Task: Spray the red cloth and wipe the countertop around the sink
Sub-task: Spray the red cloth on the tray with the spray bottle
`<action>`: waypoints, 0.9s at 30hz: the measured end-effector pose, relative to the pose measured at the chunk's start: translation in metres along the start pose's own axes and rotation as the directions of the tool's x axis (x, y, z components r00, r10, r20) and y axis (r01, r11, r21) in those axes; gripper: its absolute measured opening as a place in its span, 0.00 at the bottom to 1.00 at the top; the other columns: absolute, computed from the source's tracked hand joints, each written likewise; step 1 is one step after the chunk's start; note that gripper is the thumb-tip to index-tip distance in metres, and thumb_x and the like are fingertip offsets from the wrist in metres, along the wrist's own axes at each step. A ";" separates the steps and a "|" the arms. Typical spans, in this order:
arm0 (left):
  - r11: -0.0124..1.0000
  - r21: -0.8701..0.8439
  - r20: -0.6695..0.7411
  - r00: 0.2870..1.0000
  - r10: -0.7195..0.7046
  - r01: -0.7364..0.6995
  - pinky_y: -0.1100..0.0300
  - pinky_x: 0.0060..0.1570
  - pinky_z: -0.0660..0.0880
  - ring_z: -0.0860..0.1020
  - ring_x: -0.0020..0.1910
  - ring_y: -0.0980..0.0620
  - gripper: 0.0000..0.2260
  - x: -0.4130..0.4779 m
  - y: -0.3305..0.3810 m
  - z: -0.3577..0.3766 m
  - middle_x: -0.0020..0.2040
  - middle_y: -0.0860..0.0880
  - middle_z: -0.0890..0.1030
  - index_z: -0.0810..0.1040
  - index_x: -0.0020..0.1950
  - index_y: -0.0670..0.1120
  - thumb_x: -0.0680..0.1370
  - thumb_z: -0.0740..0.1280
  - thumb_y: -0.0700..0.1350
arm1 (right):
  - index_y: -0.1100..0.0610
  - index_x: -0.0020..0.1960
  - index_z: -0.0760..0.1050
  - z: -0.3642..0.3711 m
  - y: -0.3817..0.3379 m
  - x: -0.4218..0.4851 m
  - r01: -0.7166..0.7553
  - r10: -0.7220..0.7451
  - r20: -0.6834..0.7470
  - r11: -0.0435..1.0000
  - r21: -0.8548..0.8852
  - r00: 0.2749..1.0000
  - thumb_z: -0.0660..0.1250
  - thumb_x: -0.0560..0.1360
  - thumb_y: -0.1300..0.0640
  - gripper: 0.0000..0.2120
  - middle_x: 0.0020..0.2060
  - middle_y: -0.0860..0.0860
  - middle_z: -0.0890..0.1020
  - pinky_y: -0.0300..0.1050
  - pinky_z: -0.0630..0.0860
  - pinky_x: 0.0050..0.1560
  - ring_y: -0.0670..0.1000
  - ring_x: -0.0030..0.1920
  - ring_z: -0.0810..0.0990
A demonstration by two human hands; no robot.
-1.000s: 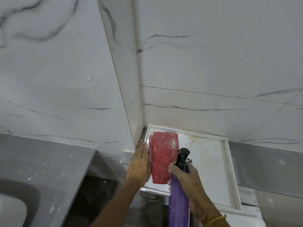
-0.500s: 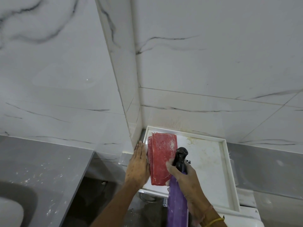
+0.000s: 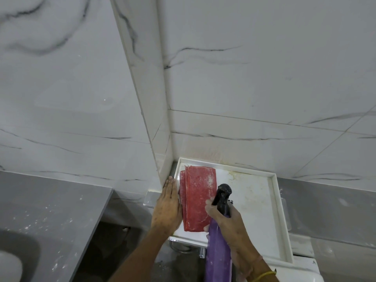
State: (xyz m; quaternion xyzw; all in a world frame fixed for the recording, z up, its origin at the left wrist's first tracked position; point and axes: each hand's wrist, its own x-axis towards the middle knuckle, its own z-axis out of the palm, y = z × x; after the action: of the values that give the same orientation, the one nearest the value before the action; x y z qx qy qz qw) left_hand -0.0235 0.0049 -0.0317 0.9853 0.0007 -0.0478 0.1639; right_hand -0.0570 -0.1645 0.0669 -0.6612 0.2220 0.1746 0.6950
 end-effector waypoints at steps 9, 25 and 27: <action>1.000 -0.014 0.016 1.000 0.002 -0.001 0.56 0.76 0.41 0.39 0.78 0.49 0.33 -0.001 0.001 -0.003 0.78 0.44 0.36 0.34 0.76 0.42 0.80 0.45 0.60 | 0.58 0.47 0.78 -0.002 -0.003 -0.001 -0.034 0.034 0.018 0.999 -0.002 0.999 0.71 0.72 0.57 0.06 0.37 0.59 0.84 0.44 0.80 0.29 0.54 0.27 0.82; 0.995 -0.099 -0.014 1.000 0.017 -0.018 0.52 0.77 0.45 0.44 0.79 0.48 0.31 0.002 -0.001 0.001 0.80 0.43 0.43 0.41 0.78 0.43 0.81 0.48 0.56 | 0.55 0.44 0.75 -0.032 -0.037 -0.013 0.452 -0.470 -0.190 0.882 -0.132 0.862 0.71 0.72 0.56 0.06 0.35 0.49 0.82 0.37 0.81 0.38 0.46 0.35 0.83; 0.995 -0.098 -0.016 1.000 -0.008 0.006 0.55 0.75 0.43 0.43 0.78 0.50 0.31 0.002 -0.001 0.001 0.80 0.44 0.42 0.39 0.78 0.43 0.81 0.49 0.56 | 0.53 0.44 0.74 -0.042 -0.051 0.003 0.525 -0.546 -0.279 0.837 -0.154 0.790 0.71 0.72 0.56 0.05 0.35 0.49 0.81 0.37 0.80 0.39 0.50 0.37 0.84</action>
State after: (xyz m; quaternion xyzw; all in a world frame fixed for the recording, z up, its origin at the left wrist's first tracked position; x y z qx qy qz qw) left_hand -0.0216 0.0054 -0.0337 0.9765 0.0079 -0.0401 0.2117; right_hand -0.0307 -0.2101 0.1067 -0.7393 0.1265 -0.1287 0.6488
